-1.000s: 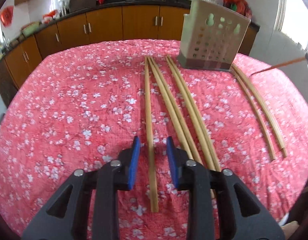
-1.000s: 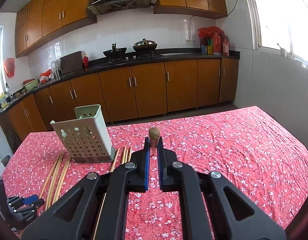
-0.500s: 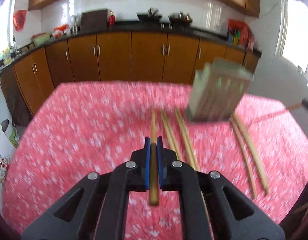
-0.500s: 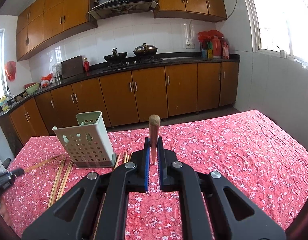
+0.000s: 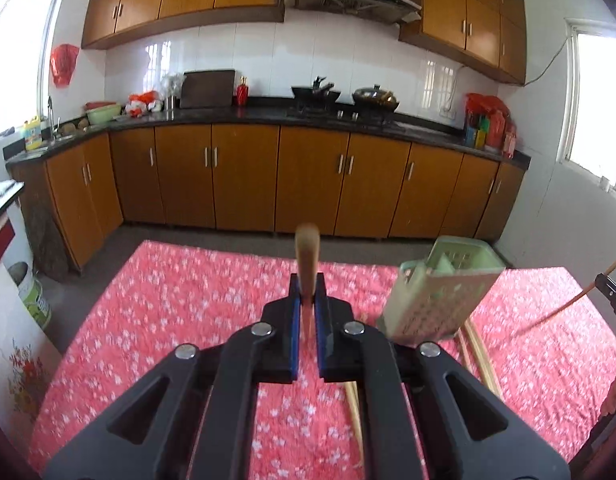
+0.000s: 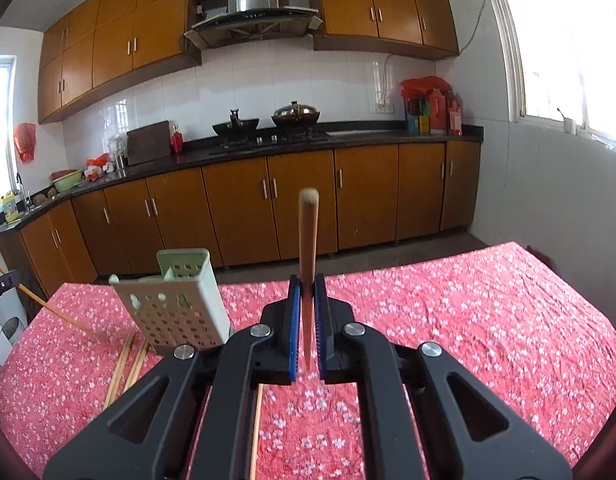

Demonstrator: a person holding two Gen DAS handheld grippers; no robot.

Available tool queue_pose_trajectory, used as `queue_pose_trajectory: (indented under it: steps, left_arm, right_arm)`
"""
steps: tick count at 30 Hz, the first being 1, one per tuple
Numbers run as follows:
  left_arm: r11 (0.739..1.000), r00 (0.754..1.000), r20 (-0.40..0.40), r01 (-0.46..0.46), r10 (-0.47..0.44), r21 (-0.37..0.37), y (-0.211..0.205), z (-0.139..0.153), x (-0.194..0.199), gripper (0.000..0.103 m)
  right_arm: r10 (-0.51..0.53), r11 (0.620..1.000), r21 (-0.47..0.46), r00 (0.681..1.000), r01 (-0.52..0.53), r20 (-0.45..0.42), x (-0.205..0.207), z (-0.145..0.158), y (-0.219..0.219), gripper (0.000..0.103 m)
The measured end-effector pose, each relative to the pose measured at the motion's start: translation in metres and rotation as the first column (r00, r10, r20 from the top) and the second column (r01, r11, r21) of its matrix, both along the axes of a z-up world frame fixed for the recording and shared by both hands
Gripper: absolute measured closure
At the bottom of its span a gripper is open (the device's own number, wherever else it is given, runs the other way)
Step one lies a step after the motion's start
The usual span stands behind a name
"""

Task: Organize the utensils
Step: 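Lower the chopstick into the holder and open the right tool while the left tool releases its chopstick there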

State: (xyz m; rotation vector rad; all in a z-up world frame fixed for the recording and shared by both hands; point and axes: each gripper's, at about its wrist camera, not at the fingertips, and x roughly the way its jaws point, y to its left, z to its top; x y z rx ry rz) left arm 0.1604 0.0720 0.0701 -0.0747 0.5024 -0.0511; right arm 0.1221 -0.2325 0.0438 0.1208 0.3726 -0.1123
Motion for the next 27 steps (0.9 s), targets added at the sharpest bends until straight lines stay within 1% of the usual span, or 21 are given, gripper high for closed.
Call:
queue_pose_trajectory:
  steps: [4,7,10,13,15,17,19,21,24,27]
  left_arm:
    - [1.000,0.998,0.058,0.013,-0.012,-0.012,-0.002,0.035,0.004,0.096]
    - [0.999,0.992,0.120,0.029,-0.026,-0.019,-0.009,0.068,0.006,0.096]
    - [0.998,0.981,0.186,0.055,-0.049,-0.027,-0.021,0.101,0.007,0.096]
    - [0.995,0.968,0.241,0.079,-0.064,-0.053,-0.035,0.122,0.008,0.096]
    - [0.993,0.961,0.267,0.097,-0.075,-0.072,-0.044,0.129,0.010,0.096]
    - [0.989,0.955,0.281,0.118,-0.090,-0.085,-0.056,0.131,0.015,0.096]
    - [0.984,0.956,0.271,0.144,-0.113,-0.100,-0.066,0.125,0.022,0.096]
    - [0.979,0.962,0.235,0.169,-0.140,-0.112,-0.078,0.109,0.034,0.096]
    - [0.978,0.971,0.180,0.180,-0.159,-0.106,-0.090,0.083,0.050,0.096]
    - [0.978,0.978,0.121,0.182,-0.169,-0.101,-0.096,0.064,0.063,0.095]
  right_arm:
    - [0.020,1.000,-0.002,0.997,-0.020,0.077,0.003,0.032,0.002,0.096]
    - [0.032,0.999,0.016,0.989,-0.035,0.146,0.007,0.059,0.004,0.096]
    - [0.054,0.997,0.049,0.974,-0.066,0.221,0.010,0.086,0.009,0.096]
    - [0.083,0.992,0.066,0.954,-0.107,0.289,0.014,0.103,0.018,0.096]
    - [0.105,0.989,0.062,0.942,-0.131,0.320,0.017,0.106,0.026,0.096]
    - [0.128,0.987,0.052,0.935,-0.153,0.331,0.025,0.103,0.036,0.096]
    - [0.144,0.986,0.031,0.937,-0.162,0.318,0.034,0.095,0.044,0.096]
    - [0.150,0.987,0.014,0.948,-0.160,0.282,0.045,0.083,0.051,0.096]
    - [0.157,0.985,0.029,0.963,-0.167,0.218,0.060,0.068,0.055,0.096]
    - [0.164,0.983,0.051,0.974,-0.174,0.158,0.070,0.058,0.056,0.095]
